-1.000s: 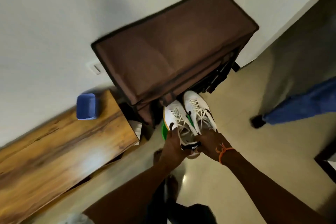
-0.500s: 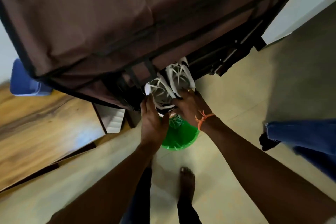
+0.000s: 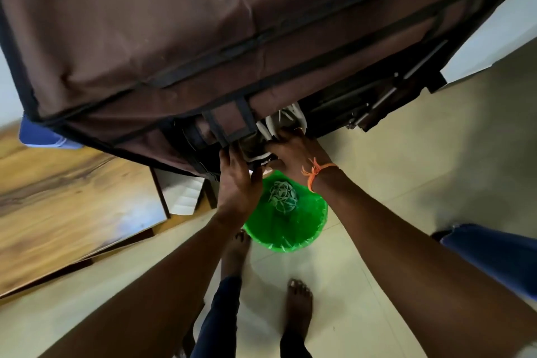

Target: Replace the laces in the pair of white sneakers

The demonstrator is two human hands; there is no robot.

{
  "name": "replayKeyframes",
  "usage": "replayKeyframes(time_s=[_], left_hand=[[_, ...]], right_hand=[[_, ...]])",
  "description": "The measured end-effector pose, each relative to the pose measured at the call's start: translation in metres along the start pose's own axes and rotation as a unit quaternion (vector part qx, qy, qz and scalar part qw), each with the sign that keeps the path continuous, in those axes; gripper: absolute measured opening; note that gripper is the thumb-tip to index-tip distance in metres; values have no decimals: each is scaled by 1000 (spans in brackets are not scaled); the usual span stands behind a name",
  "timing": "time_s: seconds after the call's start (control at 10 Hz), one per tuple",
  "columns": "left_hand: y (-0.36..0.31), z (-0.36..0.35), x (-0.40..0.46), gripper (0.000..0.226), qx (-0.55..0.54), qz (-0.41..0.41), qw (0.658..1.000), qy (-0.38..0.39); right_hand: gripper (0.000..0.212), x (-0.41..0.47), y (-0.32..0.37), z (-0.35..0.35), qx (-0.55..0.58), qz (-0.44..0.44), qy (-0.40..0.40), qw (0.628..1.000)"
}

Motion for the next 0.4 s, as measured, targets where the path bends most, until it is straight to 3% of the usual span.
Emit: replayKeyframes(time_s=[0.2, 0.4], left_hand=[[-21, 10, -2, 62, 0, 12, 1000, -1], [-31, 14, -14, 68, 63, 29, 997, 40]], right_hand=[[48, -7, 4, -5, -54, -27, 18, 998], [69, -33, 13, 10, 11, -81, -40, 996]])
Point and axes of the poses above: each hand's wrist, its own x-axis towards the middle knuckle, its own z-axis out of the back of the hand, y = z × x, the point moved 10 cm from there along x, towards the middle knuckle, and after that the axes turned 5 degrees about z, right-handed, at the moved point
